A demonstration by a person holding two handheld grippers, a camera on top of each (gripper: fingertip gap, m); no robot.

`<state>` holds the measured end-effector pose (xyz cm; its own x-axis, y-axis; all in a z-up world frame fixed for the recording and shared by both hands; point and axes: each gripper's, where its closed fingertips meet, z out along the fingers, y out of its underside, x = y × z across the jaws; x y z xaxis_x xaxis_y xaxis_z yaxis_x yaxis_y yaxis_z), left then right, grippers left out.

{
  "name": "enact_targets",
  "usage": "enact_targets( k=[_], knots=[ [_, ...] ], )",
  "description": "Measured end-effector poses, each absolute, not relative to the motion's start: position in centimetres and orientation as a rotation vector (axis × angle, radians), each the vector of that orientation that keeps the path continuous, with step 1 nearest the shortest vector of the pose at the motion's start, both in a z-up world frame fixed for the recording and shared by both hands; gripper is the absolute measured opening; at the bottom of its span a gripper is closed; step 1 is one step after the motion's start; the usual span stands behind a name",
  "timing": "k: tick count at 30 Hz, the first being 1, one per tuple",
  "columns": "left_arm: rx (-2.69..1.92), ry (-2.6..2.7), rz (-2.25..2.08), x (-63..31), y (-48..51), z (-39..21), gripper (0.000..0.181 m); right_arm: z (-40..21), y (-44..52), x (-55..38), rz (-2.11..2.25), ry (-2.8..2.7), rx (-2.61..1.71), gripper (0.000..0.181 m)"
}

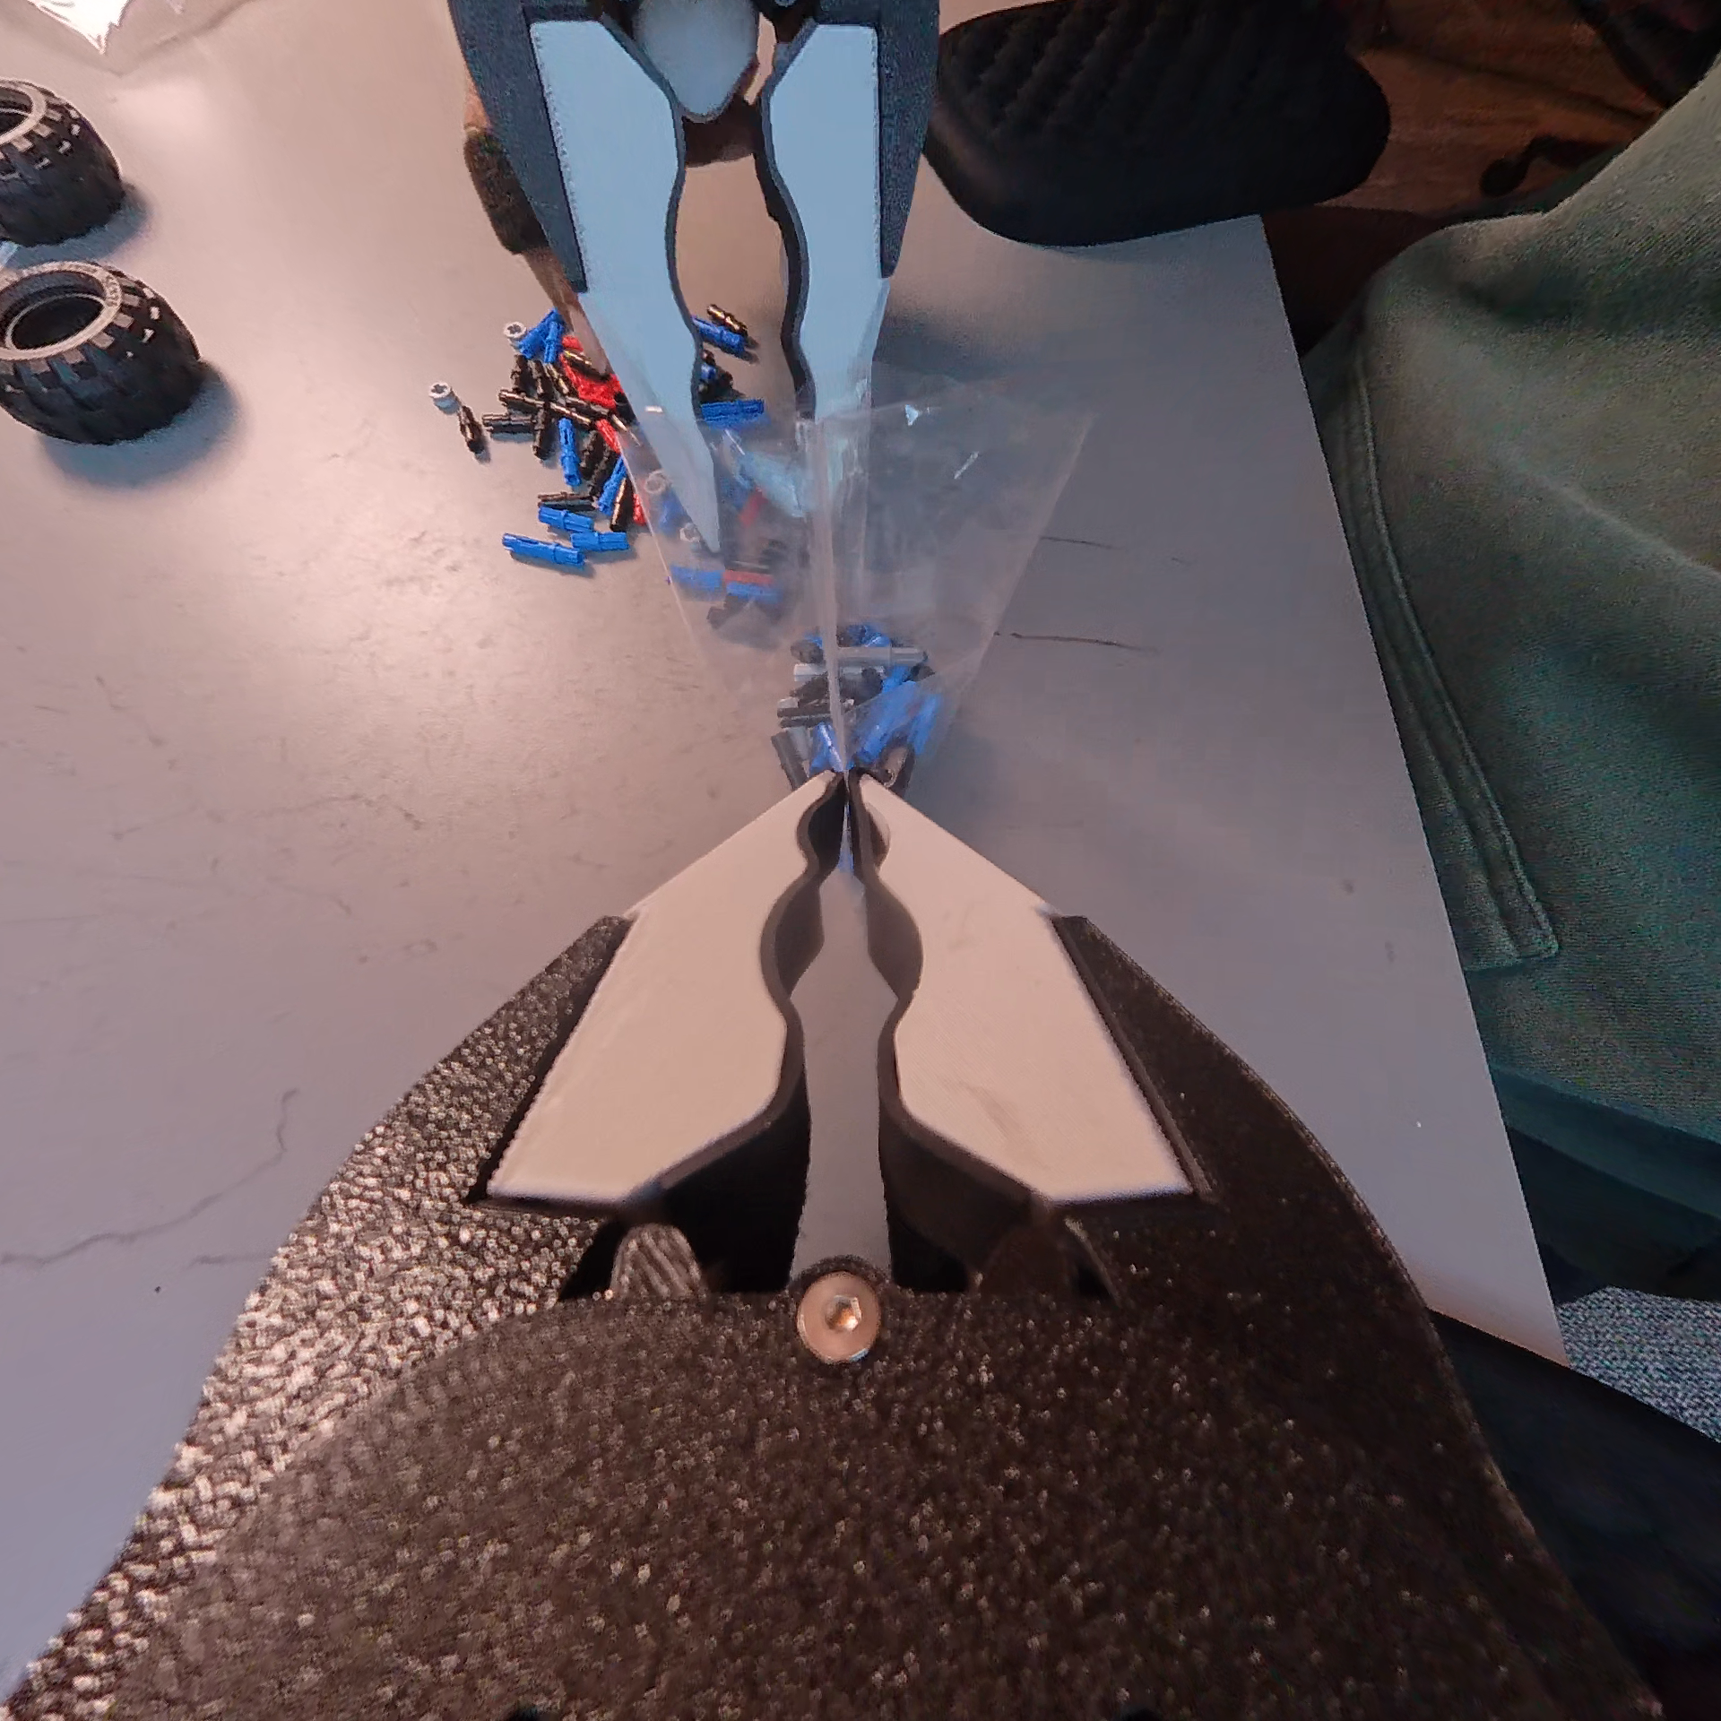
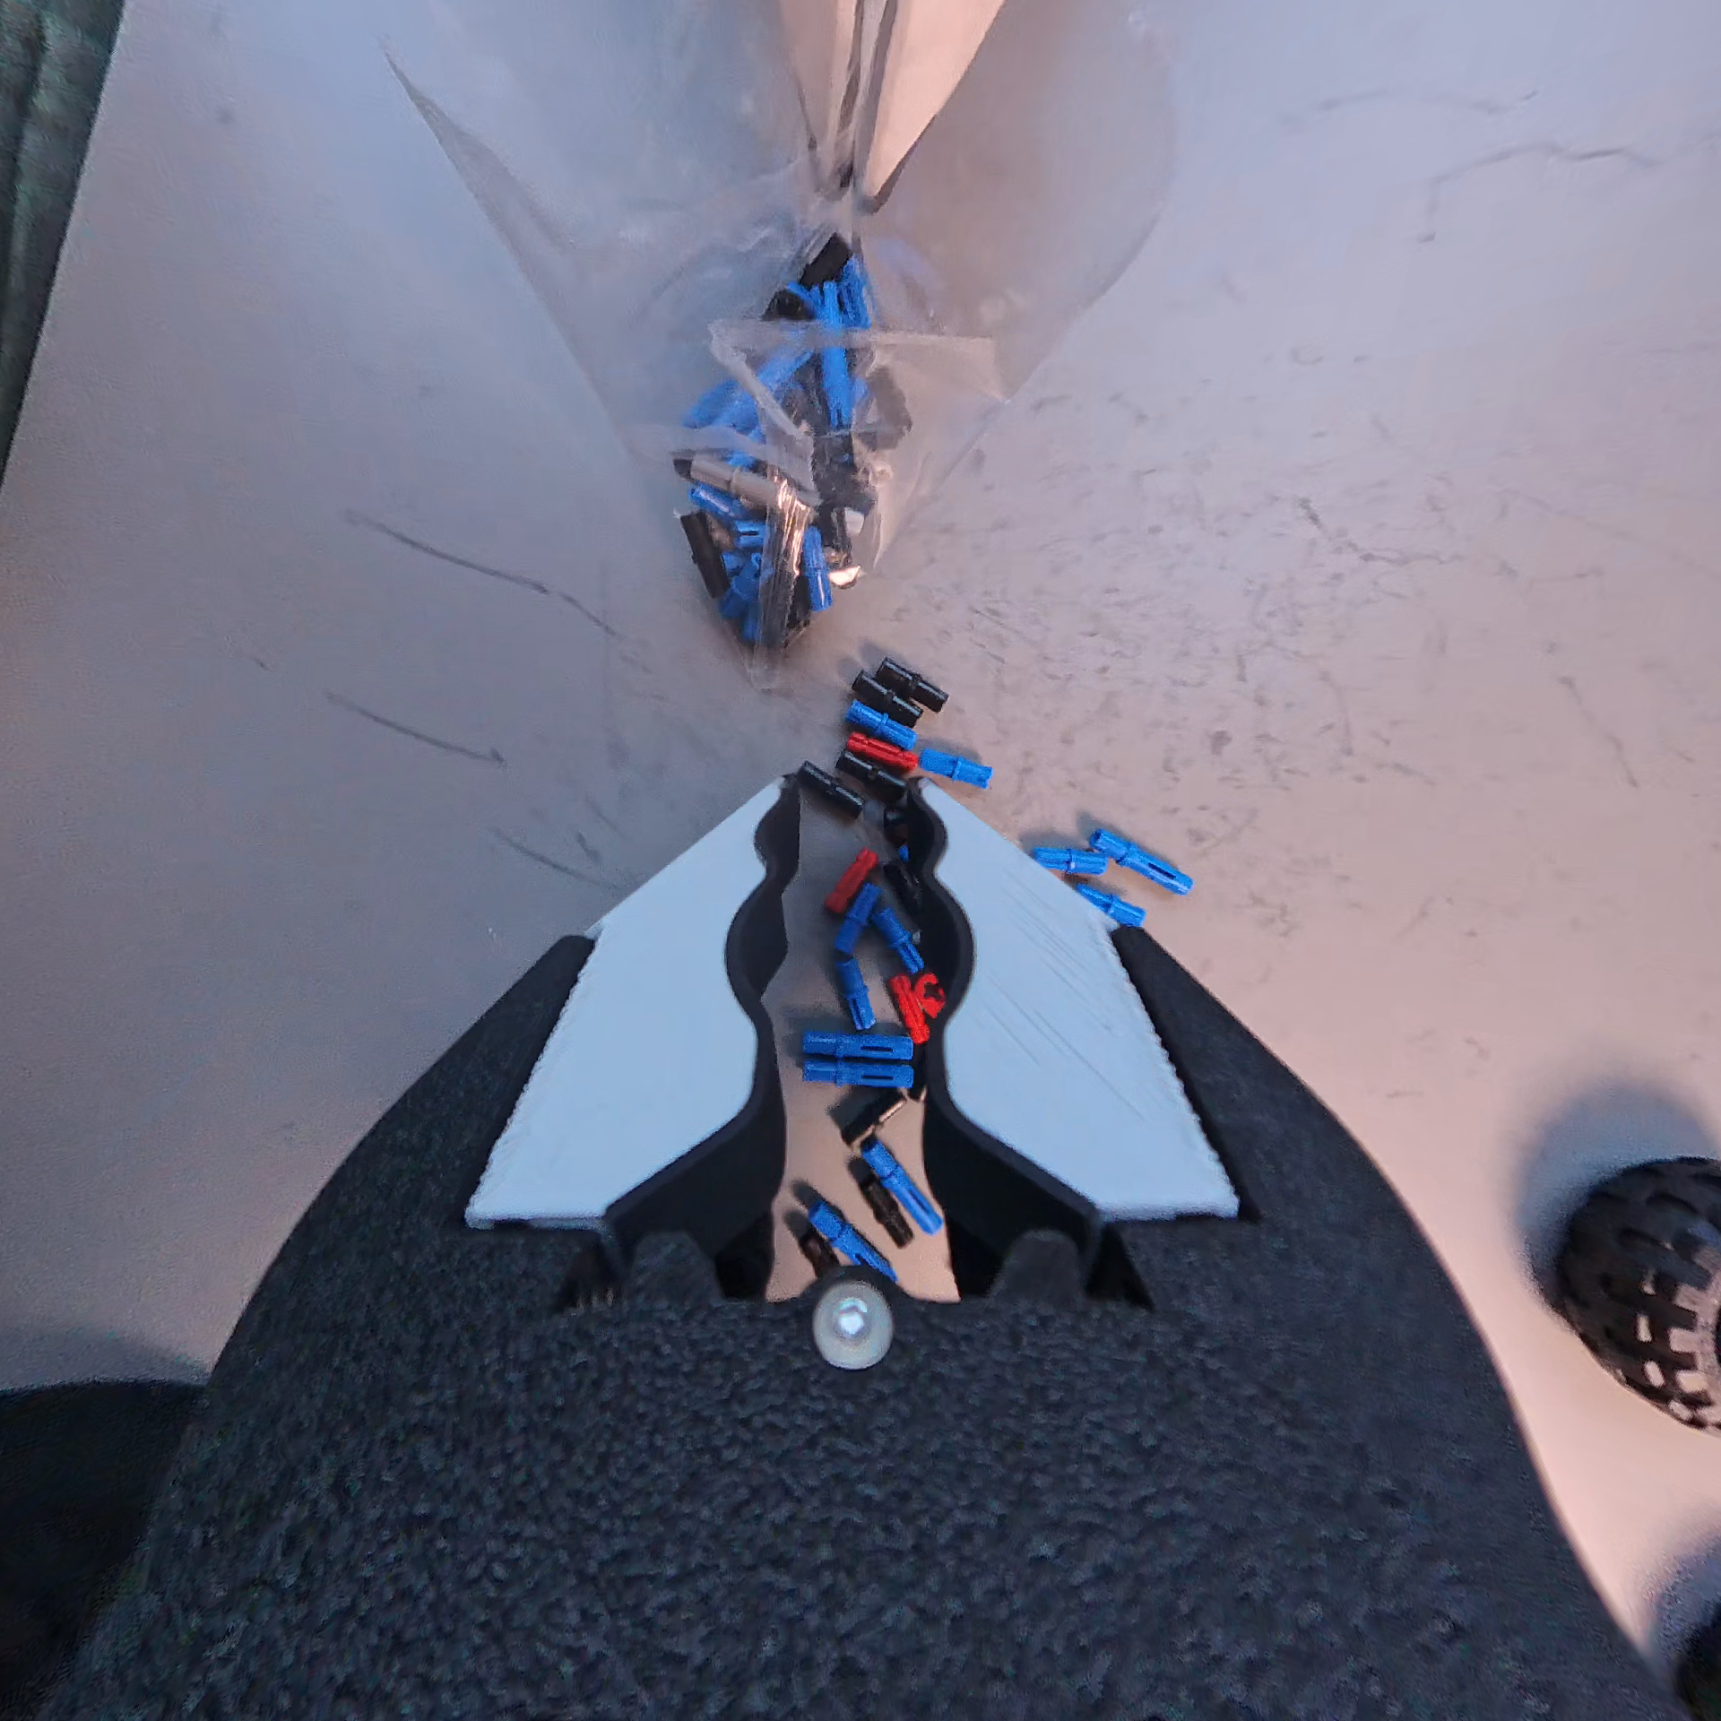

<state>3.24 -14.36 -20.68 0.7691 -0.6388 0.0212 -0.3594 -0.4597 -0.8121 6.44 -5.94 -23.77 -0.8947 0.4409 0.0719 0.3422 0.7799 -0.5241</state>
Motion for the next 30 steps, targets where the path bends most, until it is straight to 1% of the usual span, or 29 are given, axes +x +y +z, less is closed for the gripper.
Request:
enact_targets(
  k=[2,6,10,12,14,19,21,22,23,26,28,30],
  knots=[
    [-2.095,0.746,-0.408,3.3,-14.4,-20.7,0.0,-24.1,-6.1,6.7,0.76,-2.836,-0.597,0.014],
    [-2.093,0.754,-0.413,3.4,-14.4,-20.7,0.0,-24.1,-6.3,7.2,0.795,-2.841,-0.584,0.005],
    [-2.094,0.757,-0.426,3.4,-14.5,-20.7,0.0,-24.1,-6.3,7.3,0.798,-2.818,-0.596,0.004],
    [-2.093,0.761,-0.423,3.4,-14.5,-20.7,0.0,-24.0,-6.3,7.4,0.804,-2.812,-0.597,0.004],
    [-2.093,0.762,-0.418,3.5,-14.5,-20.7,0.0,-22.6,-6.7,7.5,0.872,-2.787,-0.595,0.004],
    [-2.096,0.752,-0.425,3.4,-14.5,-20.7,0.0,-14.7,-10.0,5.8,1.098,-2.619,-0.484,0.004],
    [-2.097,0.749,-0.424,3.3,-14.4,-20.7,0.0,-14.6,-10.8,4.9,1.023,-2.622,-0.444,0.004],
    [-2.096,0.749,-0.421,3.3,-14.4,-20.7,0.0,-14.9,-11.1,4.7,1.003,-2.629,-0.433,0.01],
    [-2.096,0.749,-0.417,3.3,-14.4,-20.7,0.0,-14.8,-11.4,4.6,1.024,-2.624,-0.438,0.017],
    [-2.096,0.752,-0.408,3.2,-14.5,-20.7,0.0,-13.3,-10.8,4.4,1.187,-2.542,-0.516,0.018],
    [-2.097,0.753,-0.414,3.3,-14.5,-20.7,0.0,-14.8,-8.6,4.8,1.11,-2.568,-0.572,0.018],
    [-2.1,0.755,-0.423,3.3,-14.5,-20.8,0.0,-18.3,-6.7,5.8,0.958,-2.669,-0.614,0.018]
  ],
)
